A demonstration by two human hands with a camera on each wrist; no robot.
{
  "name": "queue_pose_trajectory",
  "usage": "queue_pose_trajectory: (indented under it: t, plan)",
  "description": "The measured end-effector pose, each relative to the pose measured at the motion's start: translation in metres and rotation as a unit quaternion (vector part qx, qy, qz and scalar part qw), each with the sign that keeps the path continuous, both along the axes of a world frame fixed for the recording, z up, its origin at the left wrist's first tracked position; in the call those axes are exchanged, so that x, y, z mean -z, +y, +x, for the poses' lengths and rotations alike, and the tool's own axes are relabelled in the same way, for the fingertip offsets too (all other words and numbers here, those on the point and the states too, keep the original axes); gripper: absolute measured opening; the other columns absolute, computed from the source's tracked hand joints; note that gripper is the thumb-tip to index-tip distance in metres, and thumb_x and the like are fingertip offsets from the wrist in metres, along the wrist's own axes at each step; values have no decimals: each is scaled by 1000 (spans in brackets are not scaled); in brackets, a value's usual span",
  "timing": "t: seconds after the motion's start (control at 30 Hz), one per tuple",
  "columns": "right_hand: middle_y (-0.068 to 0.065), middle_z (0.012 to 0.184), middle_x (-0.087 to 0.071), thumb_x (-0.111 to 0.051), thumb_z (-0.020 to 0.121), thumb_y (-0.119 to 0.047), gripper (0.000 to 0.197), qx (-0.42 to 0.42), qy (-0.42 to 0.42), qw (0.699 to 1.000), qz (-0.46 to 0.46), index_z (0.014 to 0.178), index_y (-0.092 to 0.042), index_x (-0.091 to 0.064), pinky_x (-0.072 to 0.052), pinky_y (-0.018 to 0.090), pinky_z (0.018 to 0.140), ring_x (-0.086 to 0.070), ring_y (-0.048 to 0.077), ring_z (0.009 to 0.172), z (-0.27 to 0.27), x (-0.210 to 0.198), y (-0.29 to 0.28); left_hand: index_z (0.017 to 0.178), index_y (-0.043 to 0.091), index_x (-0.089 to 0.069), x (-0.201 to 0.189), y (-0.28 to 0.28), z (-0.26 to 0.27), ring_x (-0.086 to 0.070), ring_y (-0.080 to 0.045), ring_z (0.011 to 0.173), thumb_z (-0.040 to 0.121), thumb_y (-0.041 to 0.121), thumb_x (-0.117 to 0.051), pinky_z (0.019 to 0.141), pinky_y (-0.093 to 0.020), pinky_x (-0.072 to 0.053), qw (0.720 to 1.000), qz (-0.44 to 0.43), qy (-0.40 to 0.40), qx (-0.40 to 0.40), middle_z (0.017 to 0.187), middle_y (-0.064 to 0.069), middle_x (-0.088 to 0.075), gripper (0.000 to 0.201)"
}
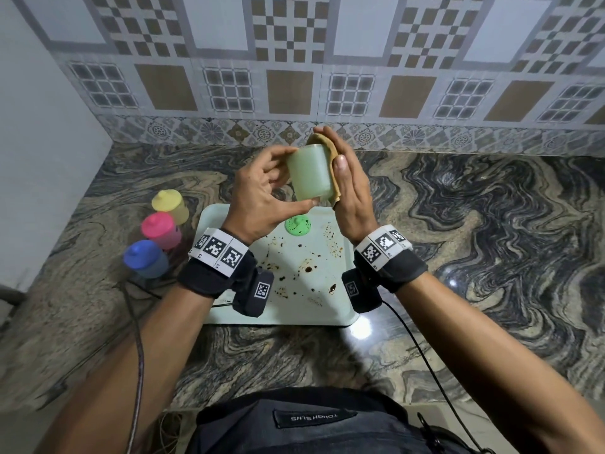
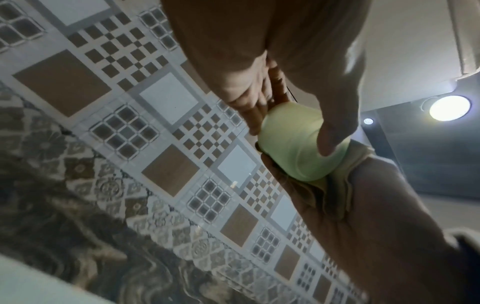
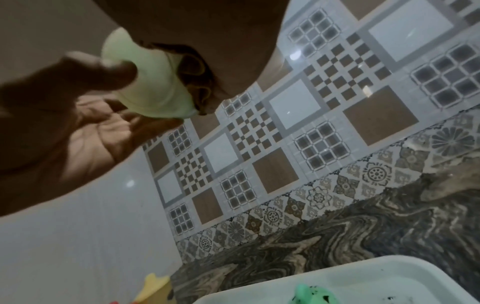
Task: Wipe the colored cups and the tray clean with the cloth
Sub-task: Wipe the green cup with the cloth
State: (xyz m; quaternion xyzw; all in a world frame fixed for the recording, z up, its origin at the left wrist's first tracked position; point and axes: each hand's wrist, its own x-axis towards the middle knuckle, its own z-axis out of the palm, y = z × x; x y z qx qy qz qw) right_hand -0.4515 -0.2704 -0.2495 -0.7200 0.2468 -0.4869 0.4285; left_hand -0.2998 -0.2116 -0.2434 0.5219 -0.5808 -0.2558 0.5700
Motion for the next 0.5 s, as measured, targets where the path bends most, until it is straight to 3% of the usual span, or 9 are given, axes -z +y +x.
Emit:
queue_pose_trajectory:
  t: [0.07, 0.1, 0.17, 0.23, 0.3, 0.37, 0.5]
  plan:
    - [16, 155, -41, -29, 108, -6, 44, 5, 14, 1000, -17, 151, 3, -33, -35, 39, 118, -40, 22, 144, 2, -1, 2, 125, 11, -49, -6, 0, -2, -63, -21, 110, 62, 15, -84, 94, -47, -53, 999, 5, -41, 12, 123, -9, -61, 72]
    - [15, 157, -37, -30, 108, -6, 45, 14, 33, 999, -37, 152, 3, -31, -32, 44, 120, -36, 23, 147, 3, -1, 3, 129, 13, -49, -10, 0, -3, -62, -21, 111, 65, 17, -81, 94, -45, -53, 994, 2, -106, -4, 126, -7, -60, 71]
    - [19, 160, -29, -33, 107, -4, 46, 27, 81, 992, -93, 152, 5, -28, -25, 49, 123, -25, 28, 151, 7, -1, 4, 135, 10, -49, -15, -3, -8, -56, -24, 122, 70, 22, -78, 104, -39, -47, 965, -21, -256, -57, 137, -10, -54, 72]
    - [22, 161, -24, -34, 106, -3, 47, 23, 114, 984, -131, 152, 7, -26, -20, 49, 124, -19, 32, 153, 11, 0, 5, 135, 4, -50, -19, -4, -14, -53, -26, 126, 74, 20, -76, 107, -30, -42, 942, -34, -318, -106, 140, -13, -52, 68]
    - [21, 161, -24, -34, 106, -5, 48, 19, 114, 984, -132, 152, 5, -25, -20, 48, 124, -19, 30, 153, 12, 0, 2, 131, 4, -52, -20, -3, -17, -62, -26, 107, 73, 20, -75, 91, -26, -49, 941, -33, -312, -130, 125, -12, -61, 64]
    - [19, 162, -25, -31, 106, -8, 48, 18, 83, 991, -100, 153, 3, -26, -22, 48, 124, -22, 26, 152, 9, -1, 3, 125, 4, -53, -21, -1, -16, -65, -21, 92, 71, 24, -78, 78, -23, -52, 954, -45, -278, -106, 113, -9, -66, 63]
    - [17, 159, -31, -27, 106, -8, 49, -3, -7, 999, -31, 153, 4, -26, -29, 51, 121, -34, 27, 147, 6, -5, 10, 124, 2, -53, -23, 3, -8, -65, -11, 105, 65, 23, -88, 87, -25, -55, 978, -74, -190, -46, 123, -5, -64, 71]
